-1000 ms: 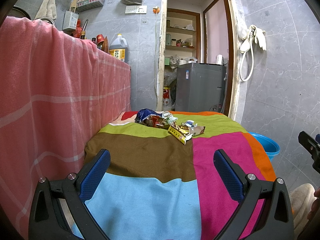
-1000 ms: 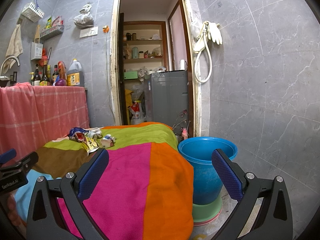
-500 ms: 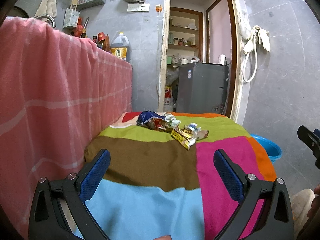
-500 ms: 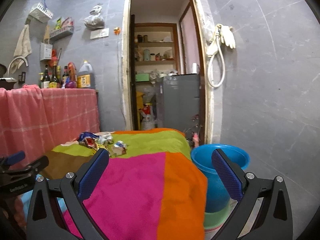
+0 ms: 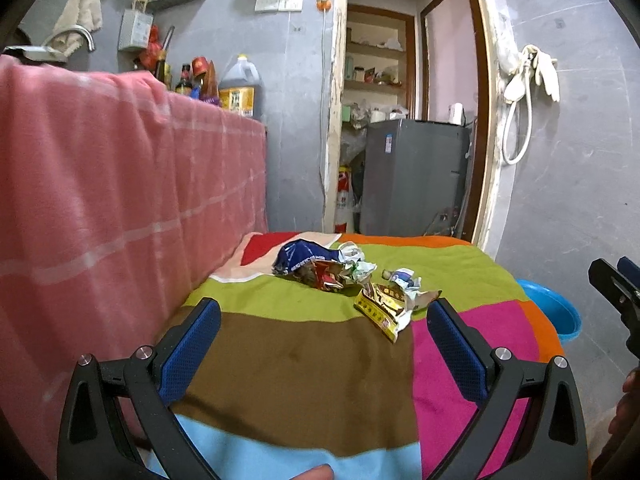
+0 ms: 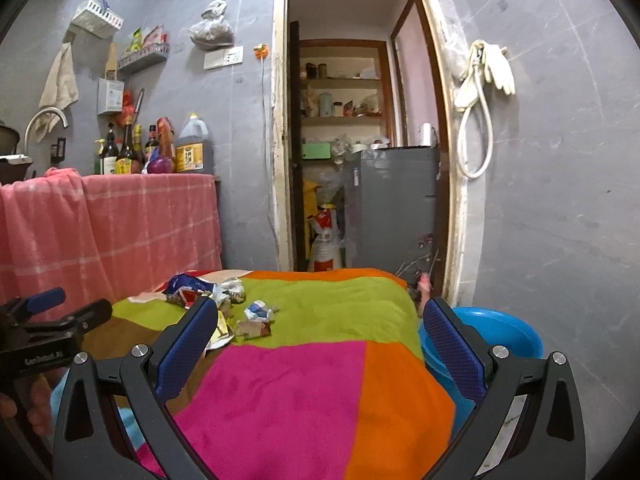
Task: Collect trash
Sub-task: 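Grasp the yellow wrapper with the left gripper while the right gripper grasps a white wrapper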
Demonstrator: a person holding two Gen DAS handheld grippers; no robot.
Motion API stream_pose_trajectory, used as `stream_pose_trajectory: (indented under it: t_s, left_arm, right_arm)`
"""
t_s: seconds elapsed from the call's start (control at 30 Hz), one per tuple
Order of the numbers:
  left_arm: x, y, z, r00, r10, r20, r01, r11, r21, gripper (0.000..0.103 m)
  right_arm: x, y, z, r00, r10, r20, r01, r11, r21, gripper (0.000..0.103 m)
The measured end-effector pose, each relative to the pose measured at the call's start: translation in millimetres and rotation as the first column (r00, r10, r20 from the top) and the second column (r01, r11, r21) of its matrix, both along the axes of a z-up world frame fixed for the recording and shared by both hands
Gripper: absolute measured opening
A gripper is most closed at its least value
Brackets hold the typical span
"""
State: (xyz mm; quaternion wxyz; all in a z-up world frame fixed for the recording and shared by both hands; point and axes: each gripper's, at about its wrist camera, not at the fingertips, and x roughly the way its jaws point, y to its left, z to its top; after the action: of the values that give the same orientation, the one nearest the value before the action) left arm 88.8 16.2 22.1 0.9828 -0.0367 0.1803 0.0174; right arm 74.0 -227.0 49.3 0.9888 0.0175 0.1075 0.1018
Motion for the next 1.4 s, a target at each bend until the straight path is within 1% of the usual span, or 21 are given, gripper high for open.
stream_pose_trajectory:
  t_s: [0.23,0.5,0.57,0.6,0.63,0.67,0.7,0.73,0.77,0.83,0.9,0.97,1.03,1.07,1.13,1.23,1.33,1.4]
  left_arm:
    - [46.6,5.0,-0.7,0.997,-0.027,-0.079,0.026,0.999,-0.021,0.101]
    - [86.0,12.9,-13.3,0.980,-0.080,-0.184,0.065,0.994,-0.084,0.100]
    - [91.6,13.7,-15.5,0.974,-0.101,-0.202,0.081,0.991,-0.103,0.092]
    - [94.7,12.6,-16.3,0.970,-0.115,-0.215,0.093,0.990,-0.111,0.090]
    - [97.9,12.7,-17.7,0.966,-0.128,-0.226,0.103,0.987,-0.121,0.086]
    - [100.8,11.7,-19.0,0.961,-0.143,-0.235,0.114,0.985,-0.133,0.081]
    - [104.6,12.5,-19.9,0.956,-0.159,-0.245,0.126,0.981,-0.145,0.079]
    - [107.6,12.5,-21.2,0.950,-0.178,-0.256,0.141,0.977,-0.158,0.074]
    - [110.8,12.4,-22.6,0.943,-0.195,-0.268,0.154,0.974,-0.168,0.066]
    - [116.6,11.5,-23.5,0.935,-0.216,-0.281,0.173,0.970,-0.171,0.059]
    - [119.7,10.5,-24.2,0.927,-0.236,-0.293,0.193,0.967,-0.168,0.055]
    - [122.7,10.1,-25.6,0.917,-0.256,-0.307,0.211,0.962,-0.172,0.047]
    - [125.2,11.4,-27.3,0.909,-0.266,-0.322,0.215,0.959,-0.185,0.043]
    - [127.8,10.5,-29.7,0.904,-0.270,-0.331,0.216,0.957,-0.192,0.039]
    - [133.9,10.0,-33.3,0.894,-0.272,-0.355,0.209,0.956,-0.205,0.034]
    - [135.9,11.7,-35.1,0.886,-0.283,-0.367,0.208,0.951,-0.230,0.028]
    - [137.9,14.4,-34.8,0.885,-0.292,-0.362,0.210,0.946,-0.248,0.024]
    - [136.9,16.2,-33.6,0.885,-0.295,-0.361,0.210,0.943,-0.257,0.023]
  right_arm:
    - [48.7,3.3,-1.4,0.998,0.054,-0.038,-0.054,0.999,0.002,0.103]
    - [99.6,17.9,-14.4,0.979,0.159,-0.127,-0.160,0.987,0.004,0.103]
    - [111.1,20.7,-19.2,0.970,0.185,-0.158,-0.184,0.983,0.021,0.103]
    - [118.2,21.8,-22.7,0.963,0.198,-0.181,-0.196,0.980,0.032,0.102]
    - [123.2,21.9,-24.9,0.959,0.206,-0.196,-0.203,0.978,0.037,0.100]
    - [129.3,23.0,-28.1,0.952,0.218,-0.216,-0.213,0.976,0.046,0.095]
    - [134.7,24.1,-30.1,0.945,0.227,-0.233,-0.220,0.974,0.055,0.093]
    - [141.2,24.9,-33.5,0.936,0.236,-0.260,-0.226,0.972,0.069,0.087]
    - [146.3,25.4,-36.6,0.929,0.240,-0.283,-0.228,0.971,0.077,0.080]
    - [153.8,27.9,-40.9,0.915,0.245,-0.320,-0.230,0.970,0.084,0.074]
    - [158.2,30.2,-45.2,0.903,0.257,-0.344,-0.241,0.966,0.091,0.070]
    - [161.8,35.0,-49.5,0.891,0.265,-0.369,-0.256,0.964,0.074,0.064]
    - [167.0,42.1,-52.9,0.882,0.272,-0.386,-0.271,0.961,0.057,0.059]
    - [168.5,45.0,-54.9,0.875,0.278,-0.398,-0.281,0.958,0.050,0.057]
    - [173.0,50.1,-58.3,0.862,0.286,-0.419,-0.297,0.954,0.041,0.055]
    - [178.4,56.1,-64.4,0.835,0.301,-0.460,-0.324,0.946,0.030,0.053]
    - [182.6,62.8,-69.1,0.815,0.305,-0.493,-0.342,0.940,0.017,0.051]
    - [184.8,66.6,-73.2,0.799,0.312,-0.515,-0.357,0.934,0.012,0.049]
